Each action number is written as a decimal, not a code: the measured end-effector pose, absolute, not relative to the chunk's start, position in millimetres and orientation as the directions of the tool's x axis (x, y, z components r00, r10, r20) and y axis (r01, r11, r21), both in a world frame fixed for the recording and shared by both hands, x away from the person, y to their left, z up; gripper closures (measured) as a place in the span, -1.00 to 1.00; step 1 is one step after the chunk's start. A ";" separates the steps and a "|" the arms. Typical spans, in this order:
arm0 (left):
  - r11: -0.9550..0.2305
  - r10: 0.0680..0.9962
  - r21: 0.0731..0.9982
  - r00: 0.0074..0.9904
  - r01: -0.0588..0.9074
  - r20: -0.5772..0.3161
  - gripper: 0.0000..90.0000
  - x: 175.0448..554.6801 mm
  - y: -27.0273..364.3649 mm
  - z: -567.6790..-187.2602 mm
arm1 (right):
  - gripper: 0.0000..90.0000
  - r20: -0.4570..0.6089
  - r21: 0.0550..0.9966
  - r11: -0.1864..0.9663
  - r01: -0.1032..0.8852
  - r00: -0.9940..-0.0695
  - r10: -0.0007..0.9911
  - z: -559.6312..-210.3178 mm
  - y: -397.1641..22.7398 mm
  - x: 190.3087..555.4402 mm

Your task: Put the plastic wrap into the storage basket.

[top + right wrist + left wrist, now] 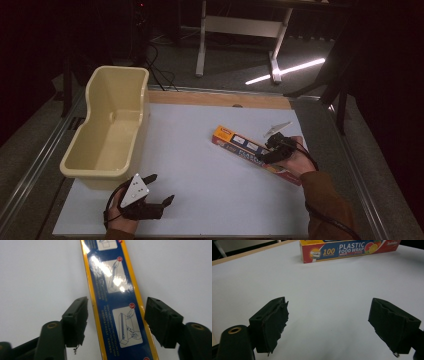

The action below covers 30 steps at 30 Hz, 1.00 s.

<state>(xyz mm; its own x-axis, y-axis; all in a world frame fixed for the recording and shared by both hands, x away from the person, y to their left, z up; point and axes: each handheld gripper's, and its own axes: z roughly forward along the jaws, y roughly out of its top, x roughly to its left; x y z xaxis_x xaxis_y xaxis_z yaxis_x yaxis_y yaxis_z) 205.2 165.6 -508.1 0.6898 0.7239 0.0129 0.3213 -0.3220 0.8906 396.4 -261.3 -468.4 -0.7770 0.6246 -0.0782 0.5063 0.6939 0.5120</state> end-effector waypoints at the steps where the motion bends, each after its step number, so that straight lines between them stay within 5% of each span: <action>1: -0.322 0.724 0.891 0.690 0.321 0.013 -0.66 205.2 165.6 -508.1 | -0.26 -0.078 0.512 0.694 0.506 -0.777 0.625 -468.4 -261.3 396.4; 9: -0.321 0.723 0.890 0.690 0.324 0.010 -0.66 205.2 165.4 -508.4 | -0.40 -0.053 0.441 0.726 0.528 -0.792 0.608 -480.9 -256.8 412.3; 27: -0.319 0.724 0.890 0.689 0.325 0.008 -0.66 205.0 165.5 -508.5 | -0.22 0.083 0.208 0.655 0.727 -0.680 0.728 -477.3 -229.2 408.5; 30: -0.322 0.722 0.889 0.691 0.325 0.008 -0.66 205.3 165.1 -508.8 | -0.18 0.054 0.163 0.701 0.694 -0.716 0.696 -475.7 -215.1 397.9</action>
